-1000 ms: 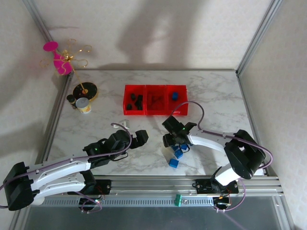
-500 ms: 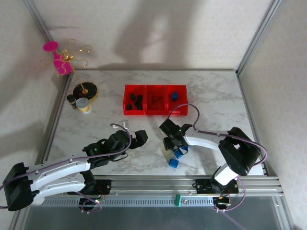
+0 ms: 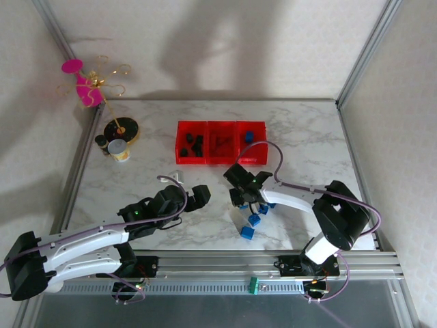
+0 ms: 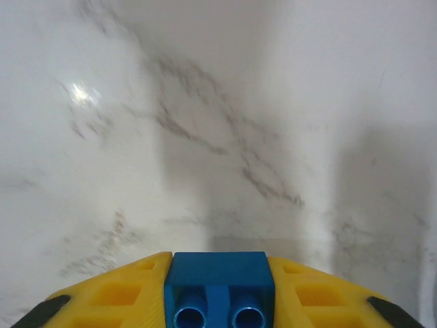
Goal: Sort the legos into containers by color
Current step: Pick up the lego from the bottom-center of the table, then place the lego in the container.
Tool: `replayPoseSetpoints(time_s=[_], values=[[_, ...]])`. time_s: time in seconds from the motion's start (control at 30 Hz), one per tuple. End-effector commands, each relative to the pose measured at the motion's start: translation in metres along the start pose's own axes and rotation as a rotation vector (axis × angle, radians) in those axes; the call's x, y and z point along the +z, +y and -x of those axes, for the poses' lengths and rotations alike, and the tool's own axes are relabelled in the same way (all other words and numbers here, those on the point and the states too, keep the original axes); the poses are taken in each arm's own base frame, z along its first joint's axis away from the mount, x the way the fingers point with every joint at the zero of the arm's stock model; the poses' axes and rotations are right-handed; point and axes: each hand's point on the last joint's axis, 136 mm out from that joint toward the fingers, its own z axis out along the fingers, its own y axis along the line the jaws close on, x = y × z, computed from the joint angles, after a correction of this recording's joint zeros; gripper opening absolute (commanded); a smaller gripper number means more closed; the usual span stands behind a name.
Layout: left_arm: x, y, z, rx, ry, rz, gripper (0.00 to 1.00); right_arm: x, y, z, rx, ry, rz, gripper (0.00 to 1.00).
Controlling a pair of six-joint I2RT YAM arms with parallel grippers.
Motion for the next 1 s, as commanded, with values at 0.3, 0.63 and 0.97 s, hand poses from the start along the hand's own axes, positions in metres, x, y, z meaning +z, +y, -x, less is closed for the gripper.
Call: replayPoseSetpoints(time_s=[0.3,0.63,0.97], values=[[-0.009,-0.034,0.041,0.029,-0.105,-0.007,1.00,-0.038,-0.050,0.119,0.212,-0.277,-0.123,0.32],[0.005,-0.042,0.056,0.006,-0.136,0.000,1.00,-0.025,-0.103,0.202,0.329,-0.437,-0.179,0.33],[0.023,-0.041,0.062,0.009,-0.130,0.025,0.99,0.020,-0.124,0.245,0.338,-0.448,-0.221,0.34]])
